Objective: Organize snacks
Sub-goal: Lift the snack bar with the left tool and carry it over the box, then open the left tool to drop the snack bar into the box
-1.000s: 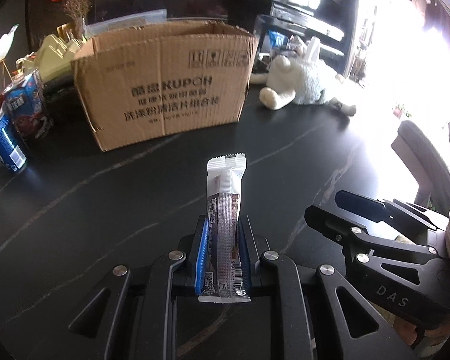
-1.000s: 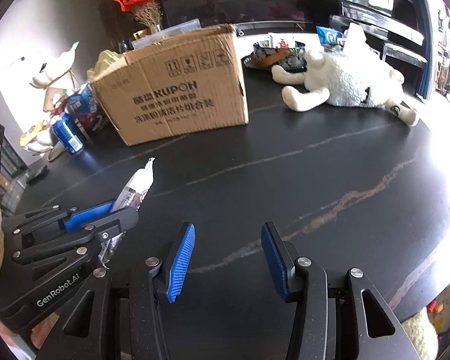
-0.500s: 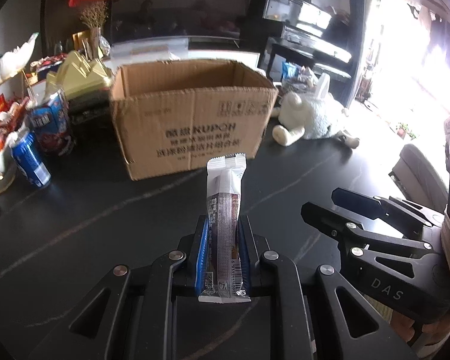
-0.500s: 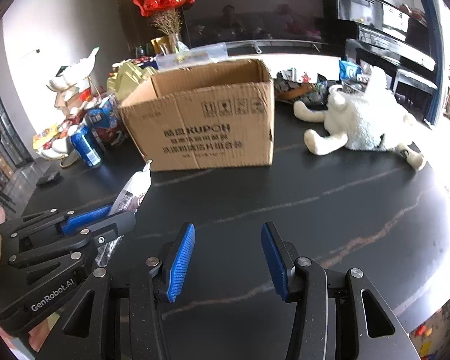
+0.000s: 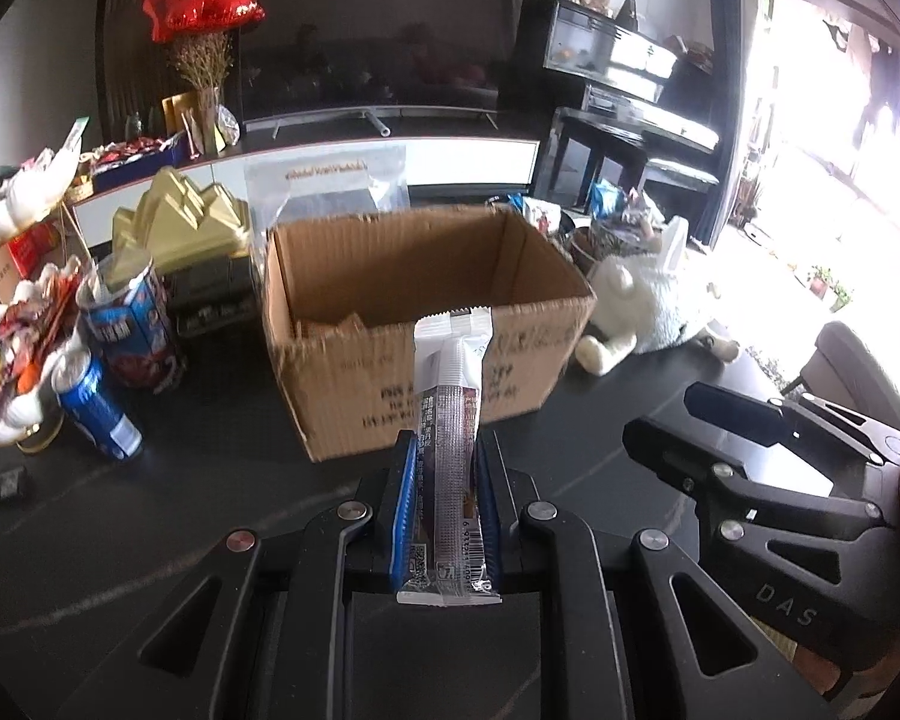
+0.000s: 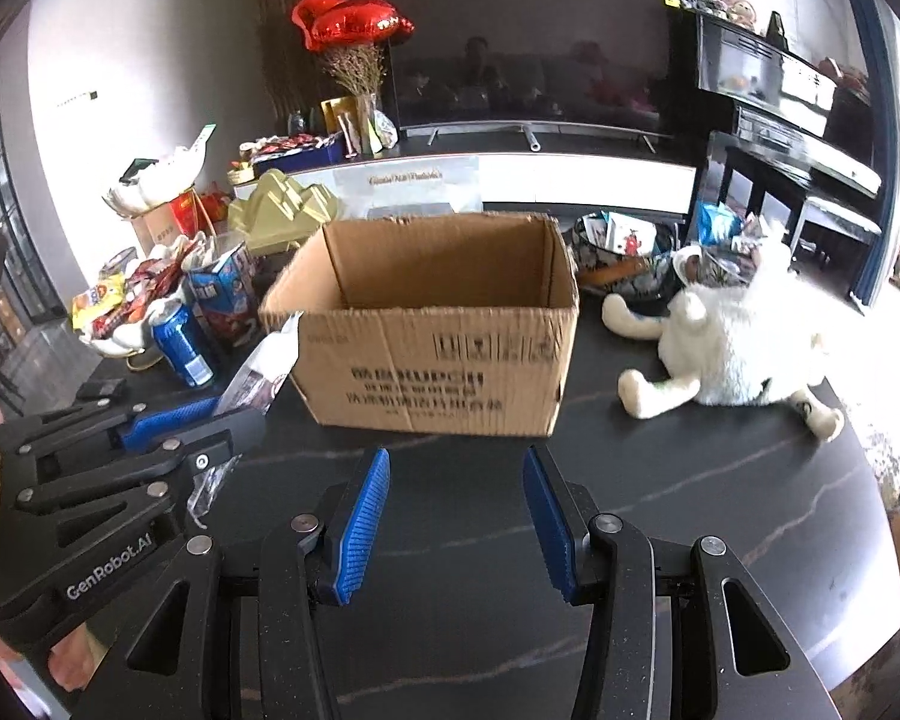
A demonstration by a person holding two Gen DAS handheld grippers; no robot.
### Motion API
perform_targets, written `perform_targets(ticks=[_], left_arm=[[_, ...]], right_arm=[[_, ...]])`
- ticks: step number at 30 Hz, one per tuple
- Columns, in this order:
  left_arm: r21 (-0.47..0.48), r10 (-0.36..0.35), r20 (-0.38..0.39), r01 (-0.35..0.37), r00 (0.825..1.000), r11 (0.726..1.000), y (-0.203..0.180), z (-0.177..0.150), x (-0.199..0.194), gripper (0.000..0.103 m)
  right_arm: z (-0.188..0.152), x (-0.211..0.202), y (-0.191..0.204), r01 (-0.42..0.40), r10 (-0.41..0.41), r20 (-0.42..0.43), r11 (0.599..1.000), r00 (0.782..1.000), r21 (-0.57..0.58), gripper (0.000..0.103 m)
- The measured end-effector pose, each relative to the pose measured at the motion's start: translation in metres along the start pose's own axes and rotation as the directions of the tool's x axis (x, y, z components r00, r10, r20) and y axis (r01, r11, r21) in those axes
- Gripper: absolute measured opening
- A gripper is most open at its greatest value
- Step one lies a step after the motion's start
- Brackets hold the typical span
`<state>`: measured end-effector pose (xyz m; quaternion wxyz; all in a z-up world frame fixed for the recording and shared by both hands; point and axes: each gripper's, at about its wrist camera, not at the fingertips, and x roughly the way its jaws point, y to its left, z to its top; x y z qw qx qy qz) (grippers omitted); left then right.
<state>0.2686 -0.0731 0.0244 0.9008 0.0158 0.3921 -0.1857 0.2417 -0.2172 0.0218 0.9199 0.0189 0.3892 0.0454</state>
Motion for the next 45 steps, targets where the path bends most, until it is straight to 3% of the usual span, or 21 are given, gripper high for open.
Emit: perform_targets(ticks=[12,28,32,40,43,45], left_arm=[[0.026,0.036,0.023,-0.036,0.999,0.999,0.012,0.064,0.010,0.020],[-0.006,0.089,-0.032,-0.090,0.995,0.996,0.035,0.107,0.082,0.021],[-0.005,0.139,-0.013,-0.140,0.990,0.990,0.038,0.112,0.085,0.044],[-0.005,0.254,-0.025,-0.255,0.967,0.967,0.037,0.089,0.057,0.054],[-0.036,0.245,-0.020,-0.245,0.969,0.969,0.039,0.078,0.040,0.058],[-0.051,0.237,-0.006,-0.237,0.971,0.970,0.039,0.072,0.026,0.062]], right_arm=[[0.063,0.016,-0.005,0.012,-0.012,-0.013,1.000,1.000,-0.017,0.048],[0.105,0.077,-0.015,0.025,-0.026,-0.060,1.000,0.998,-0.018,0.048],[0.107,0.087,-0.016,0.035,-0.036,-0.074,0.999,0.997,-0.015,0.048],[0.098,0.080,-0.015,0.017,-0.018,-0.084,1.000,0.996,-0.013,0.048],[0.093,0.069,-0.013,0.023,-0.024,-0.066,1.000,0.998,-0.020,0.058],[0.091,0.061,-0.010,0.031,-0.033,-0.052,0.999,0.998,-0.028,0.058]])
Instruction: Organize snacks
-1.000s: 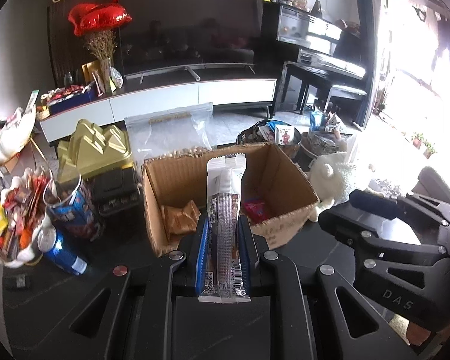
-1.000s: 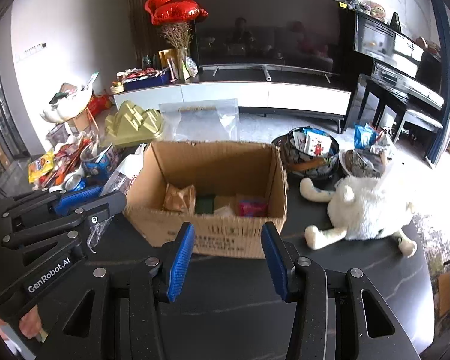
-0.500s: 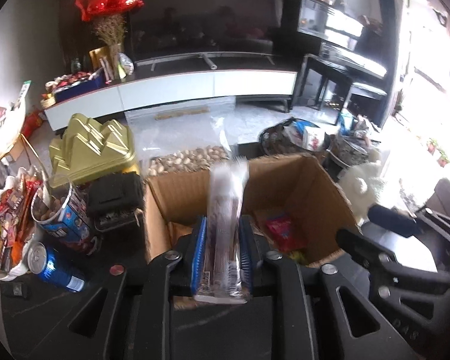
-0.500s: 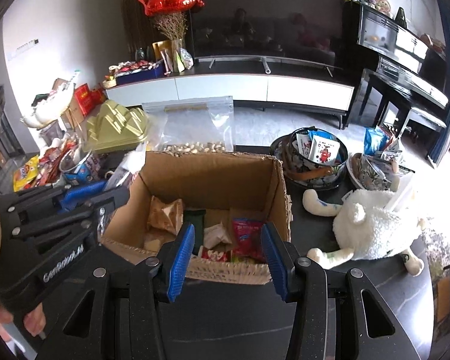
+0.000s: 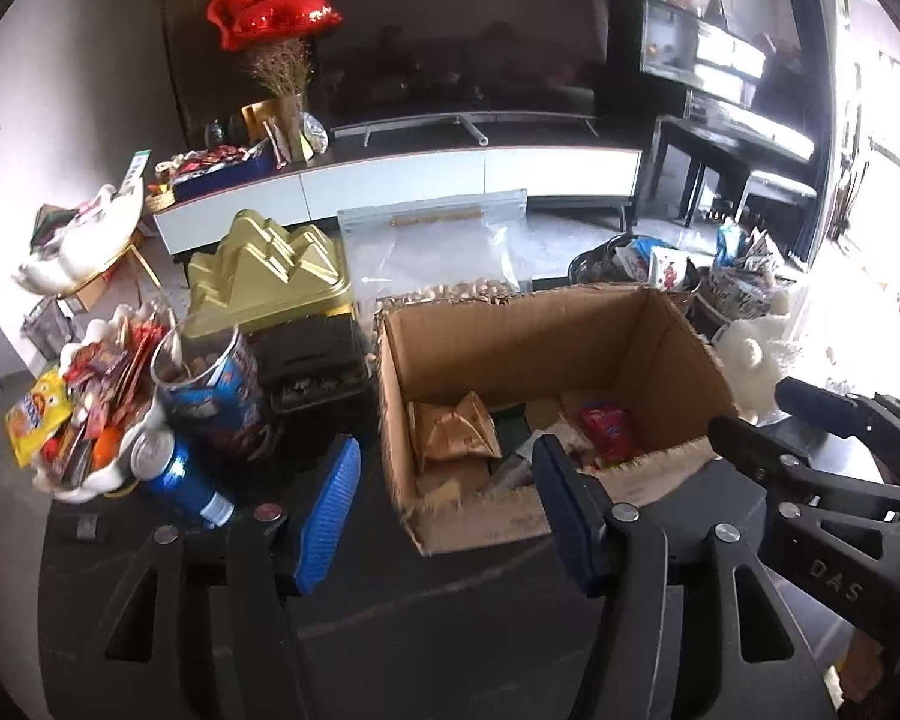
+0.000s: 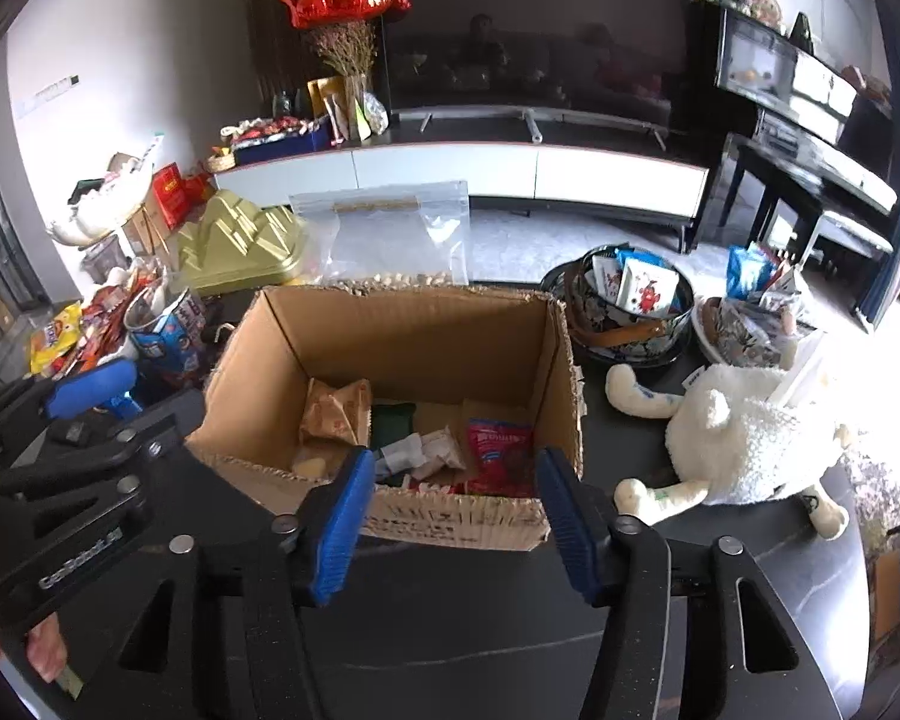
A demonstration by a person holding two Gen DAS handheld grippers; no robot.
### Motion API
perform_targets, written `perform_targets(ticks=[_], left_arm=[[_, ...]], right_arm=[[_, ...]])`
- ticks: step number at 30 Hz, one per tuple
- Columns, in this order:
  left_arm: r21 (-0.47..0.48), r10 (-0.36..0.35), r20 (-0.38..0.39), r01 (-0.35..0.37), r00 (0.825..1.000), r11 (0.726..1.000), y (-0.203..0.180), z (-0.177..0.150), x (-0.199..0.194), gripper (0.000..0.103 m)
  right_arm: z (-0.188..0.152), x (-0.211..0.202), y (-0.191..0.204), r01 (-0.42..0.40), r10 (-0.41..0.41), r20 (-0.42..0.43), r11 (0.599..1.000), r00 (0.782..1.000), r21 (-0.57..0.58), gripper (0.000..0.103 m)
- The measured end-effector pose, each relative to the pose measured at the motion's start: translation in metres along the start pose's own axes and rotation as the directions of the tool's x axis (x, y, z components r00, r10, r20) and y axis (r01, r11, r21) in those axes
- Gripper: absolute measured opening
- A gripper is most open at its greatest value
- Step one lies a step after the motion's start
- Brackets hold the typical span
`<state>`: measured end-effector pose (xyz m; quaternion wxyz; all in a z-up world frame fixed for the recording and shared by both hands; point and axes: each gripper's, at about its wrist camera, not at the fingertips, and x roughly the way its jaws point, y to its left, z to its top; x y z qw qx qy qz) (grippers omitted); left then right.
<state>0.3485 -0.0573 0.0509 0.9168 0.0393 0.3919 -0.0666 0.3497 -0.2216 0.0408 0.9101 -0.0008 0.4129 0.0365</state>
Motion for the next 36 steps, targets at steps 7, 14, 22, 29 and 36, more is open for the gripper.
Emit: perform_targets(ticks=[7,14,22,29,36], left_arm=[[0.013,0.014,0.088,-0.015,0.996,1.000,-0.005,-0.023,-0.052,0.075],[0.004,0.055,0.166,-0.057,0.985,0.998,-0.003,-0.053,-0.091,0.084],[0.012,0.075,0.241,-0.080,0.968,0.997,-0.001,-0.081,-0.126,0.094],[0.011,0.068,0.249,-0.073,0.966,0.997,0.001,-0.106,-0.147,0.100],[-0.010,0.062,0.249,-0.062,0.967,0.998,0.004,-0.134,-0.161,0.103]], right_arm=[[-0.021,-0.038,0.005,-0.042,0.042,0.049,0.999,0.998,0.009,0.066],[-0.047,-0.071,0.006,-0.057,0.054,0.086,0.998,0.995,0.032,0.070],[-0.080,-0.113,0.018,-0.024,0.021,0.165,1.000,0.986,0.017,0.076],[-0.108,-0.141,0.029,-0.001,-0.001,0.221,1.000,0.975,0.007,0.080],[-0.132,-0.155,0.032,0.008,-0.011,0.238,1.000,0.971,0.014,0.080]])
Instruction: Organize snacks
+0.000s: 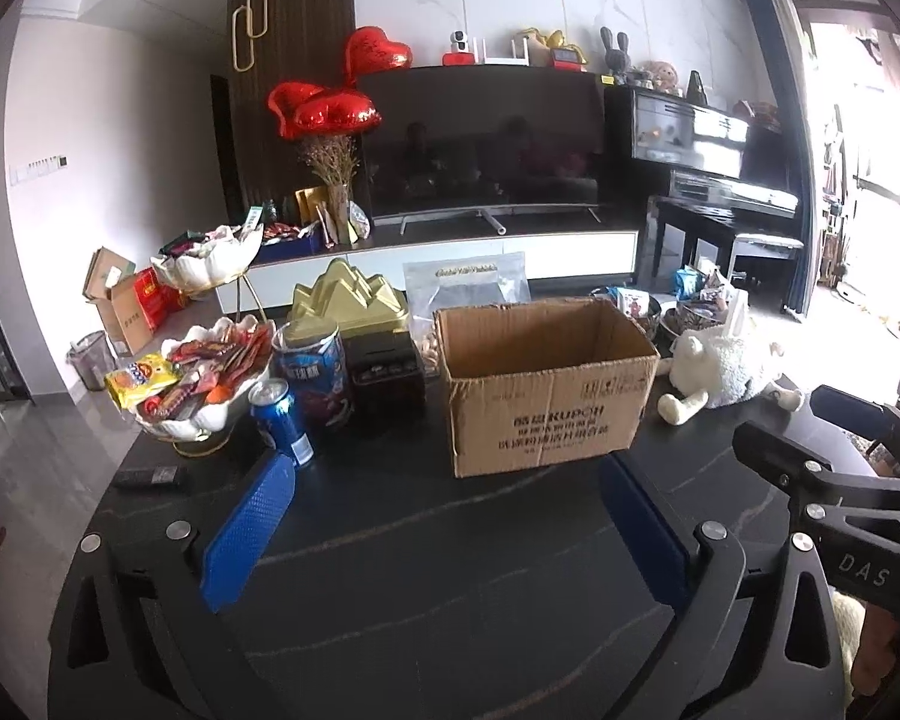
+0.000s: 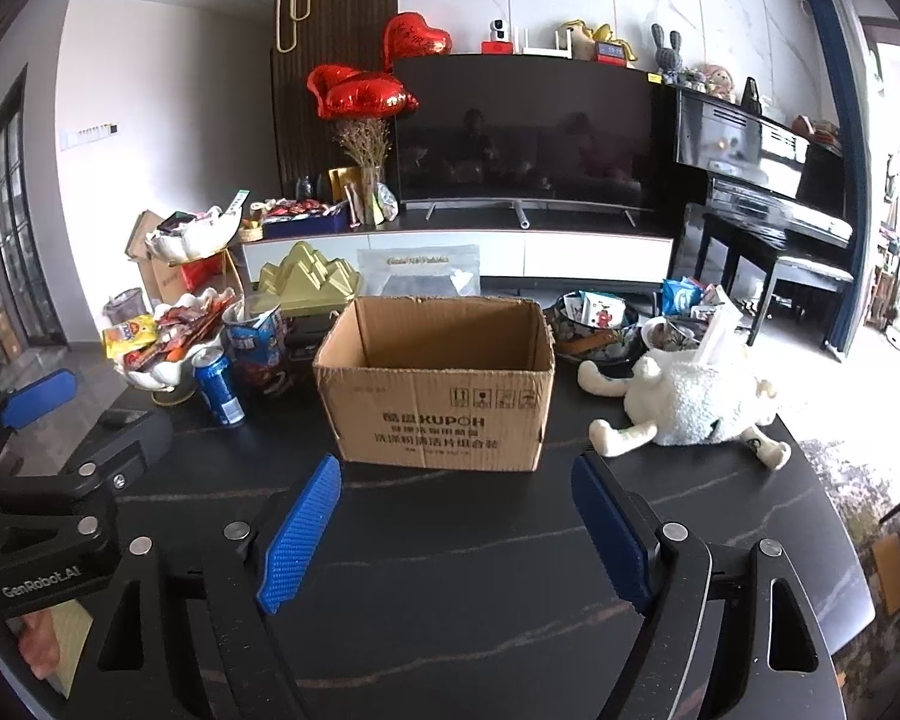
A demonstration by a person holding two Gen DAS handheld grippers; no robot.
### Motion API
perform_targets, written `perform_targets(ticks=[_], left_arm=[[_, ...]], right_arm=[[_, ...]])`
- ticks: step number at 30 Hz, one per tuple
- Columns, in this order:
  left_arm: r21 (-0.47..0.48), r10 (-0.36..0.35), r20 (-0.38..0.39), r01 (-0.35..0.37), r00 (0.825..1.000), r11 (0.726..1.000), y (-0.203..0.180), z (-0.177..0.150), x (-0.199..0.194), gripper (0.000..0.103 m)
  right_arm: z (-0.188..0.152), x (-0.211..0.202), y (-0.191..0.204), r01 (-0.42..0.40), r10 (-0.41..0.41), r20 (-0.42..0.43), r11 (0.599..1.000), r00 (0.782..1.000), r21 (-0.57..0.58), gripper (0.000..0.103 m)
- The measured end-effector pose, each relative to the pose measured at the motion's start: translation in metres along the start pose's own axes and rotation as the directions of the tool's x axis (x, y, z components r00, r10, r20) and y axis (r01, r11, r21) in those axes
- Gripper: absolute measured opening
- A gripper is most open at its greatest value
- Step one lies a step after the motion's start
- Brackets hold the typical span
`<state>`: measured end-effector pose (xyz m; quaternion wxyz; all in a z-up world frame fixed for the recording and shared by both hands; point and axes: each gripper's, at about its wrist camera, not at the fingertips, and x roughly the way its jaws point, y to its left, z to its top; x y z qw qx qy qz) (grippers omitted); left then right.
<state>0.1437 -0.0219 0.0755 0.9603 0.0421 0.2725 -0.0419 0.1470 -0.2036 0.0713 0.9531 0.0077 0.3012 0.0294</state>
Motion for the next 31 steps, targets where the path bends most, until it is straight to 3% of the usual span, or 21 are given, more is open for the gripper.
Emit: perform_targets(ticks=[10,15,31], left_arm=[[0.003,0.017,0.043,-0.017,0.999,1.000,-0.003,-0.021,-0.027,0.103],[-0.008,-0.024,0.044,0.024,0.999,1.000,-0.002,-0.025,-0.032,0.103],[-0.008,-0.007,0.056,0.007,0.998,1.000,-0.001,-0.031,-0.041,0.103]], right_arm=[[-0.025,-0.017,-0.001,-0.011,0.011,-0.008,1.000,1.000,0.013,0.080],[-0.031,-0.025,-0.001,-0.006,0.006,0.000,1.000,1.000,0.014,0.080],[-0.041,-0.032,0.002,-0.011,0.012,-0.010,1.000,1.000,0.026,0.080]])
